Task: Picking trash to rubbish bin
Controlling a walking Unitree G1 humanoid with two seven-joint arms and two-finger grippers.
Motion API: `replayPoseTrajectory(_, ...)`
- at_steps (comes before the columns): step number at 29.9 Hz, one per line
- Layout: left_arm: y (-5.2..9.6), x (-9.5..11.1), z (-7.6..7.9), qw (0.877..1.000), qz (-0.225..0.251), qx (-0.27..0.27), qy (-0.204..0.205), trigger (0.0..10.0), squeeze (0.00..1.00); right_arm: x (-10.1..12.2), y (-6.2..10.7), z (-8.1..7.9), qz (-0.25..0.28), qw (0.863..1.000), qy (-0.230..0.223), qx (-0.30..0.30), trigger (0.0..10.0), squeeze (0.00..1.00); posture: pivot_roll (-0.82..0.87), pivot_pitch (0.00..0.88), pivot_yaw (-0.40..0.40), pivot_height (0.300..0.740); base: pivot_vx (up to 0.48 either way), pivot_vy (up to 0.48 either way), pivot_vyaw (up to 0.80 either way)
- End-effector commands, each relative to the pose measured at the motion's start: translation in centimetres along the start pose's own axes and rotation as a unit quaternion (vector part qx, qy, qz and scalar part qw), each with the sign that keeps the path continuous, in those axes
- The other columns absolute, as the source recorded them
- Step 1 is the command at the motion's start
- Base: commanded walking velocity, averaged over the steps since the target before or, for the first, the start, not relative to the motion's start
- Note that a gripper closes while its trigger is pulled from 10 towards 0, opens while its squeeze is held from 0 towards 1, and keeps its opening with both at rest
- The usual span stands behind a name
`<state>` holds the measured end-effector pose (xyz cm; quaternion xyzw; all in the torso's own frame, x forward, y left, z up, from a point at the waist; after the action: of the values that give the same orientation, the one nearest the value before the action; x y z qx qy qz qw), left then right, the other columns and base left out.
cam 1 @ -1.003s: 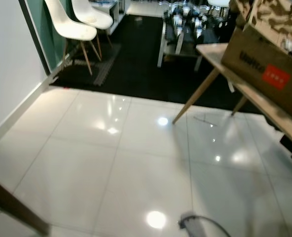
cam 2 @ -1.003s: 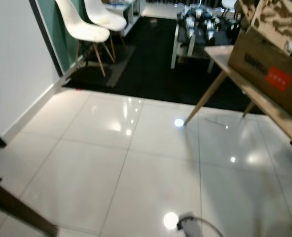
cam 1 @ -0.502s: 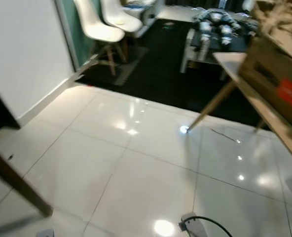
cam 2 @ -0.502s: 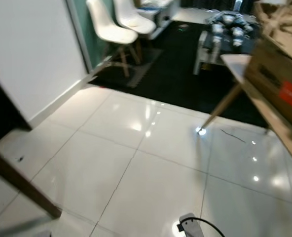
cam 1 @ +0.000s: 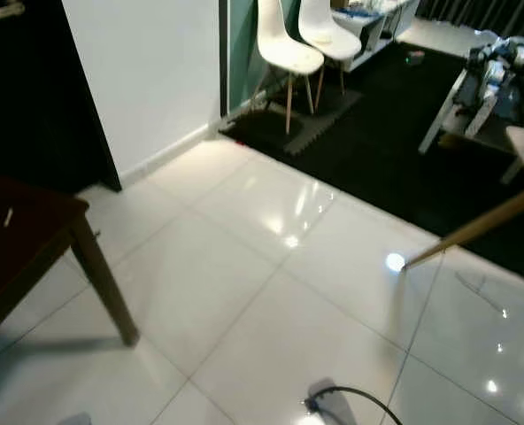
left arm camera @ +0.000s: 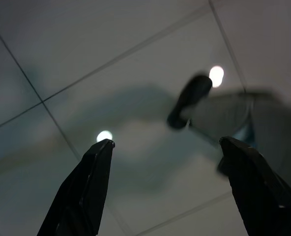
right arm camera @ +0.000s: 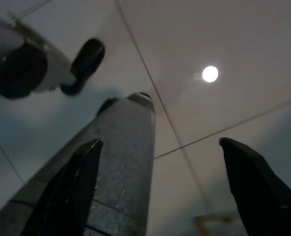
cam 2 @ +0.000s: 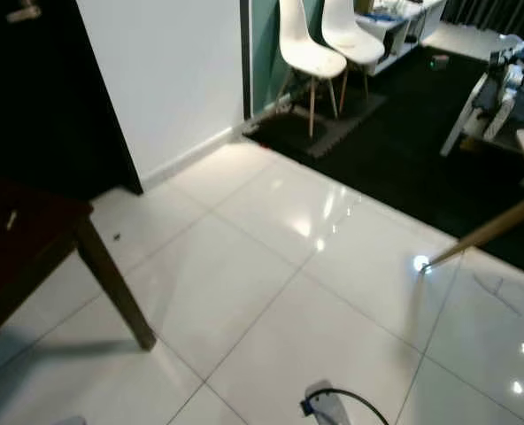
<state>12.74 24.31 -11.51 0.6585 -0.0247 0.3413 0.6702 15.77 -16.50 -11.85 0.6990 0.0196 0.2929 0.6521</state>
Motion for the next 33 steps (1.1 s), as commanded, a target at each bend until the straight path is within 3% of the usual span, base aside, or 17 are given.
replayPoseTrajectory(1, 0.31, -1.64, -0.42, 1.000, -0.023, 0.008, 0.003, 10.0, 0.00, -2.20, 0.23, 0.00, -0.038, 0.999, 0.003, 0.003, 10.0, 0.00, 0.16, 0.099, -0.042, 0.740, 0.000, 0.000, 0.80)
replayPoseTrajectory(33, 0.34, -0.97, -1.37, 0.999, -0.014, 0.047, -0.008, 10.0, 0.00, -1.71, 0.24, 0.21, -0.033, 0.999, 0.011, 0.010, 10.0, 0.00, 0.17, 0.088, -0.046, 0.740, 0.000, 0.000, 0.80)
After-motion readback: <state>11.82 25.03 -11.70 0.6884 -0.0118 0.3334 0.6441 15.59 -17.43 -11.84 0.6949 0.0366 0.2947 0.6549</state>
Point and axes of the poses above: a point about 5 cm out from each wrist's last joint towards the gripper, its own y axis pointing back from the gripper into the wrist, its own x axis along the axis of the wrist's last joint, z = x × y, the point moved 2 cm from there along -y, pointing out of the wrist towards the gripper, and after that the axes turned 5 degrees about y, right-handed, at the moved point
